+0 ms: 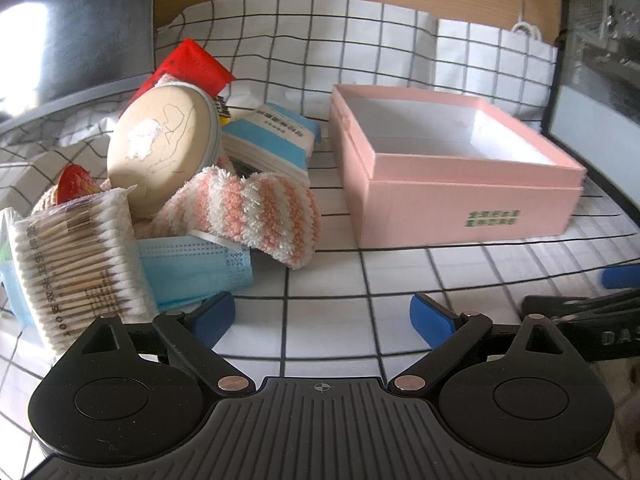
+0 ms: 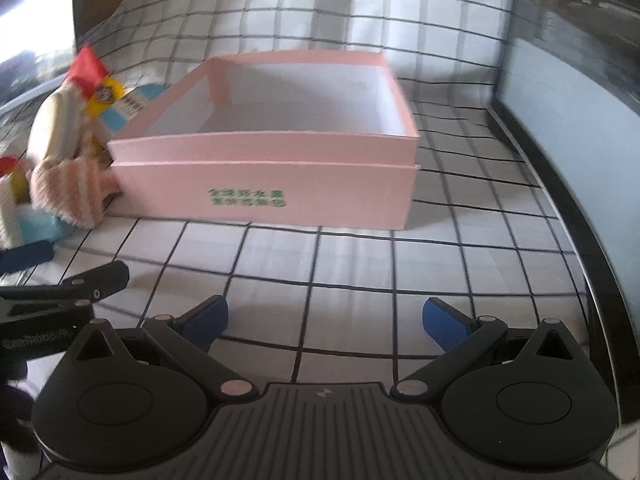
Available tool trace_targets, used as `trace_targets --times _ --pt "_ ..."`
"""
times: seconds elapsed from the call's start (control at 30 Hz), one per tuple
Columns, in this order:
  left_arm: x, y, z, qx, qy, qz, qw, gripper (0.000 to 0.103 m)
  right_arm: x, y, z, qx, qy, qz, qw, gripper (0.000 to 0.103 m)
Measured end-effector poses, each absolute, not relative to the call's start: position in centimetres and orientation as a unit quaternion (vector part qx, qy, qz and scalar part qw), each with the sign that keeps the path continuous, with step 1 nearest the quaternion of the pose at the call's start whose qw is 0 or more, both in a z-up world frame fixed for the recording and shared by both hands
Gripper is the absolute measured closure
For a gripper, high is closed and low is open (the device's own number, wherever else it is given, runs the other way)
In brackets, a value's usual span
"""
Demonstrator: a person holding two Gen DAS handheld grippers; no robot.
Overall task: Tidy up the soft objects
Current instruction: 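Grasp the cotton swab pack with the left gripper while the right gripper grasps a red packet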
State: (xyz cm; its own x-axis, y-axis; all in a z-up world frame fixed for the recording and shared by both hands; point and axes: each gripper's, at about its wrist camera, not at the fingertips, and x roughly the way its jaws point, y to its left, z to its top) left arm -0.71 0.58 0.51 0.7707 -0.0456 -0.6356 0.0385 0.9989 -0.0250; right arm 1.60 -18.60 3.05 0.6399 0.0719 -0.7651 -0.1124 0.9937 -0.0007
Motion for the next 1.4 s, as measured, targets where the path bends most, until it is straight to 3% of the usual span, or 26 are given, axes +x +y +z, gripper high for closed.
trace_targets --times 0.13,0.27,0.47,0.63,0.9,1.0,1.03,1.07,1.4 --pt "-3.8 3.3 4.2 -0.021 0.313 -0.037 0.949 0.006 1.7 -18.3 3.6 -0.061 0.443 0.105 0.888 0.003" --pt "-6.0 8.5 7.3 -0.023 0.278 0.011 0.96 0.006 -0.8 -17.3 5.2 -0.1 0.397 0.12 0.905 0.004" --pt "-4.4 15.4 6.9 -0.113 0.318 0.055 0.94 0.006 -2.9 -14.8 6.8 -0.122 0.359 0.147 0.914 0.004" --pt "-3.1 14.1 5.3 -0.14 0.321 0.074 0.934 0.006 -3.4 -13.0 7.4 -0.154 0.337 0.157 0.916 0.004" --pt "-0.6 12.0 2.7 -0.1 0.336 0.13 0.928 0.006 -4.8 -13.3 7.6 -0.186 0.319 0.153 0.917 0.004" --pt "-1.1 12.3 2.4 -0.095 0.325 0.118 0.934 0.013 -5.2 -13.8 7.5 -0.192 0.315 0.149 0.917 0.004" --pt "-1.5 12.4 2.4 -0.093 0.319 0.113 0.936 0.024 -5.3 -13.9 7.6 -0.193 0.312 0.148 0.918 0.004" --pt "-2.0 12.4 2.5 -0.093 0.315 0.11 0.938 0.026 -5.4 -14.0 7.9 -0.193 0.308 0.149 0.92 0.004" --pt "-7.9 15.6 5.6 -0.128 0.305 0.049 0.942 0.026 1.9 -7.0 13.4 -0.128 0.259 0.218 0.932 0.004"
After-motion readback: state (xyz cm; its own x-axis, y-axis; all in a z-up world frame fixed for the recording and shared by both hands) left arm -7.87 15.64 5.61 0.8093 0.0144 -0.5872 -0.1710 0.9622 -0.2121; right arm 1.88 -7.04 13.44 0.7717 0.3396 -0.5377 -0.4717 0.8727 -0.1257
